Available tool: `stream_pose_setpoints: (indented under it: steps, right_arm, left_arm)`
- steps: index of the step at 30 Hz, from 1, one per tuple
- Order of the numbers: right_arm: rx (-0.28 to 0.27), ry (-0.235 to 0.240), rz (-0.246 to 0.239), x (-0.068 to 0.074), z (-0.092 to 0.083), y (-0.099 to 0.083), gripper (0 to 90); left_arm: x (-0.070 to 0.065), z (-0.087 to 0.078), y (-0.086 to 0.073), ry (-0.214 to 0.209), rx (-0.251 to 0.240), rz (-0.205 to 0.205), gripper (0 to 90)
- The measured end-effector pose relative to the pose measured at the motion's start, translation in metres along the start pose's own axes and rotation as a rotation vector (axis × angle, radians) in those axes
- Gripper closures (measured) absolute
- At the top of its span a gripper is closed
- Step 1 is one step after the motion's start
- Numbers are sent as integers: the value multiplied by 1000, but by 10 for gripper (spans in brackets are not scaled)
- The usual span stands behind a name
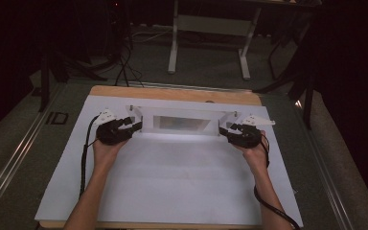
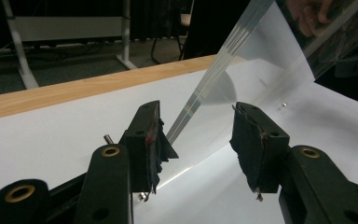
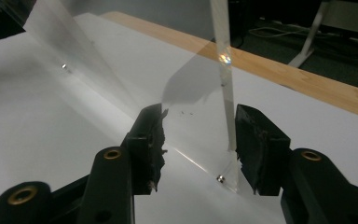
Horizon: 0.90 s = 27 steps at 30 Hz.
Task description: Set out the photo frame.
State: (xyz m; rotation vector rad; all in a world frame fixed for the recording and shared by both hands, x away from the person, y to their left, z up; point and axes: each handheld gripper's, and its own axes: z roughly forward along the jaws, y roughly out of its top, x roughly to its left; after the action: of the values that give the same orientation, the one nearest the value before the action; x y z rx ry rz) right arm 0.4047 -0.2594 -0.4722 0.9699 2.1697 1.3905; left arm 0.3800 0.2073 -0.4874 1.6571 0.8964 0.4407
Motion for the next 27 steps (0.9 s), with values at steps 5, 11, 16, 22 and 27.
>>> stream_pose_setpoints:
  steps: [5, 11, 16, 22, 27]
  right_arm:
    - [-15, -25, -1, 2, 2, -1, 522]
    - [-20, -33, -3, 2, 2, -1, 528]
    - [-24, -32, 4, 2, 2, -1, 528]
    - [-26, -38, 11, 2, 3, -1, 527]
    - [-31, -44, 28, 1, 5, 0, 526]
  left_arm:
    - [0, 2, 3, 10, 8, 0, 496]
    - [0, 2, 4, 16, -21, 6, 439]
    - [-3, 4, 7, -3, -30, 20, 417]
    - [-7, 9, 10, 4, -11, 40, 406]
    - [-7, 12, 10, 22, -13, 39, 415]
